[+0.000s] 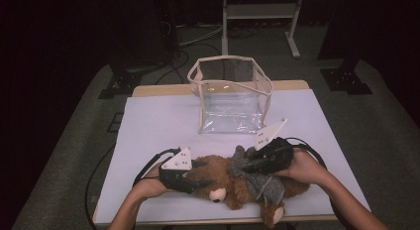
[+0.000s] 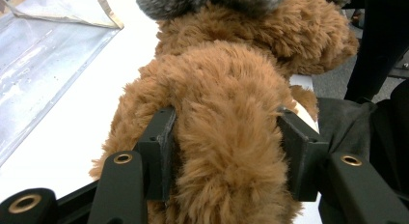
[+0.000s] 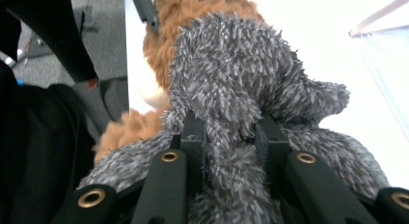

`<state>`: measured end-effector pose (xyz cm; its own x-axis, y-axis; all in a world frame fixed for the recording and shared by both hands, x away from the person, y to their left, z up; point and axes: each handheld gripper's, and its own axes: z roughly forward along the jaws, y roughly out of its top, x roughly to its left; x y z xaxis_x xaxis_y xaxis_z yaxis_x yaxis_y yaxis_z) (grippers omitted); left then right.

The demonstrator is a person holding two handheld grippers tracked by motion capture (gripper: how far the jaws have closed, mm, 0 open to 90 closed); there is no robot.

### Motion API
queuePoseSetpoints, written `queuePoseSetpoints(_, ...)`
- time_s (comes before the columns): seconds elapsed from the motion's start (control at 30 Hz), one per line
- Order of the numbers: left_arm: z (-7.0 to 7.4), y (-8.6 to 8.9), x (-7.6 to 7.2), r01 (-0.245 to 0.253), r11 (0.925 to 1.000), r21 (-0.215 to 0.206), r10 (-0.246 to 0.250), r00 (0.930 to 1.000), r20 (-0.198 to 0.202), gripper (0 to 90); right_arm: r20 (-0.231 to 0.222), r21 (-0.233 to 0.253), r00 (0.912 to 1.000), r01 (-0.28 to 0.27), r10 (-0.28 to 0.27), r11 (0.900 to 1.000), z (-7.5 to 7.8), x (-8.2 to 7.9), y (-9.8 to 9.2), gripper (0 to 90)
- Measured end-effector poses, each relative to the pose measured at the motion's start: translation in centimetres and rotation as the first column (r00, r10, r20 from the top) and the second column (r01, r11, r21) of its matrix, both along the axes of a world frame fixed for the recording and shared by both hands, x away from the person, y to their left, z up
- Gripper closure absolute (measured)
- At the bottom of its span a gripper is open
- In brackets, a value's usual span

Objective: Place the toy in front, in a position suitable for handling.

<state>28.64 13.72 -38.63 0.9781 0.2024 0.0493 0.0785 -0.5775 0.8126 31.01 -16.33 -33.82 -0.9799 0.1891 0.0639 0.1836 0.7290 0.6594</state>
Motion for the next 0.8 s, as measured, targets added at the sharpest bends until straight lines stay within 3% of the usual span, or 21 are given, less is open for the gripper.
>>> queuePoseSetpoints(0.17,0.0,0.1,0.0,0.002,1.0,0.003,-0.002,1.0,0.002,46.3,0.018,-0.064,0.9998,-0.009,0.01,0.998,0.8,-0.4,-0.6,70.1)
queuePoseSetpoints(0.2,0.0,0.1,0.1,0.005,1.0,0.003,-0.005,1.0,0.0,46.3,0.02,-0.08,0.9998,-0.006,0.007,0.997,1.7,-0.5,-1.2,70.0)
queuePoseSetpoints(0.4,0.0,0.0,0.0,0.024,0.9997,0.004,-0.024,0.9997,0.006,46.0,0.047,-0.046,0.9989,-0.001,0.003,0.999,3.7,0.0,-1.3,70.0)
queuePoseSetpoints(0.5,0.0,0.0,-0.1,0.035,0.9993,0.01,-0.035,0.9993,0.012,45.9,0.056,-0.03,0.9975,-0.041,0.043,0.999,4.1,0.9,1.2,70.0)
queuePoseSetpoints(0.53,0.0,0.0,-0.1,0.035,0.9993,0.01,-0.035,0.9993,0.012,45.8,0.056,-0.03,0.9975,-0.041,0.043,0.999,4.1,0.9,1.2,70.0)
queuePoseSetpoints(0.77,0.1,-0.2,0.0,0.03,0.9995,0.01,-0.03,0.9995,0.013,45.7,0.003,-0.022,0.9861,-0.166,0.166,0.986,1.2,1.1,7.6,70.0)
queuePoseSetpoints(0.8,0.1,-0.2,0.0,0.03,0.9995,0.01,-0.03,0.9995,0.013,45.5,0.003,-0.022,0.9861,-0.166,0.166,0.986,1.2,1.1,7.6,70.0)
